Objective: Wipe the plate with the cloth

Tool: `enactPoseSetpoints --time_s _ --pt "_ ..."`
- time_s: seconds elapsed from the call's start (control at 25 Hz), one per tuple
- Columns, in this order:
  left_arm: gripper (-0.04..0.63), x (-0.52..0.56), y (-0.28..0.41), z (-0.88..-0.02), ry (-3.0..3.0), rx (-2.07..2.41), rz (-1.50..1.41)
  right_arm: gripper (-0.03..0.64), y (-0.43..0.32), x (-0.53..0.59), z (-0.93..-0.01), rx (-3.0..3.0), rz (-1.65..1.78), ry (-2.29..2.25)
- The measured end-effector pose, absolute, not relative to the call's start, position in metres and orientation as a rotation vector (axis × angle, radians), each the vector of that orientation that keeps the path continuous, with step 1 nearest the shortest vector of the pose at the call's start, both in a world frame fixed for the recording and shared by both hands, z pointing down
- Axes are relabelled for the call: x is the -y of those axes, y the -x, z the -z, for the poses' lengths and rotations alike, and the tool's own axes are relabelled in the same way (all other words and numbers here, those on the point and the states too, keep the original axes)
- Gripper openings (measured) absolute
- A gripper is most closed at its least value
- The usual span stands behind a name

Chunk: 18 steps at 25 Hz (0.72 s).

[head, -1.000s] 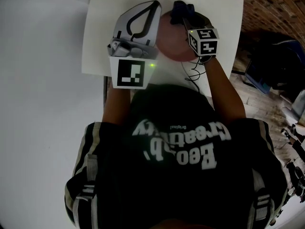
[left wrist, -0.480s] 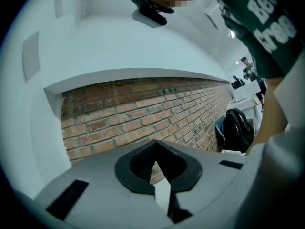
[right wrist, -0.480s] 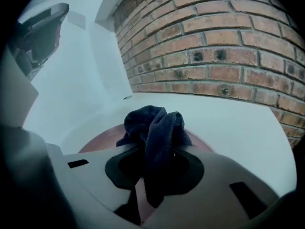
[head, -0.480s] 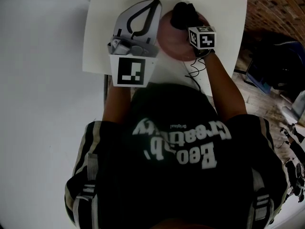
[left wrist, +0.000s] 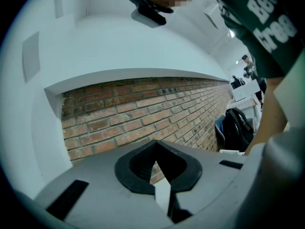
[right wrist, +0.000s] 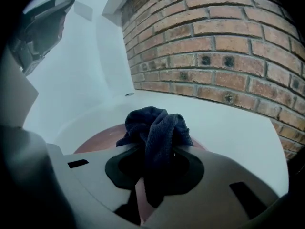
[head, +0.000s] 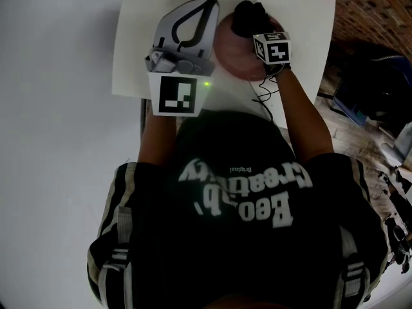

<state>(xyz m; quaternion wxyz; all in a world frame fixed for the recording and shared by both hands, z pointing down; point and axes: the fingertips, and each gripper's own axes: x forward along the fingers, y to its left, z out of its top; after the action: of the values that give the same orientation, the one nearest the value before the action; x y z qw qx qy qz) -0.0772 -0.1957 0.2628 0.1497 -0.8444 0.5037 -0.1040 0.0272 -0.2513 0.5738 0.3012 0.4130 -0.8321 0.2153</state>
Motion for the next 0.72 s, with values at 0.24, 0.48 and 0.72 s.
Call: enactPoseSetpoints --time_s 0.24,0.48,0.72 --pt "-0.002 0.193 0.085 -0.265 2.416 -1.469 0.288 0.069 -0.008 0.244 -0.574 2.23 -0.549 -1.021" --pt "-0.002 0.19 0.089 -0.269 2.426 -1.474 0.293 0.069 0.018 0.225 -0.569 2.27 -0.54 -0.885" --pt "-0.002 0.191 0.085 -0.27 2.431 -1.477 0.29 0.069 0.034 0.201 -0.564 2.299 -0.518 -0.732"
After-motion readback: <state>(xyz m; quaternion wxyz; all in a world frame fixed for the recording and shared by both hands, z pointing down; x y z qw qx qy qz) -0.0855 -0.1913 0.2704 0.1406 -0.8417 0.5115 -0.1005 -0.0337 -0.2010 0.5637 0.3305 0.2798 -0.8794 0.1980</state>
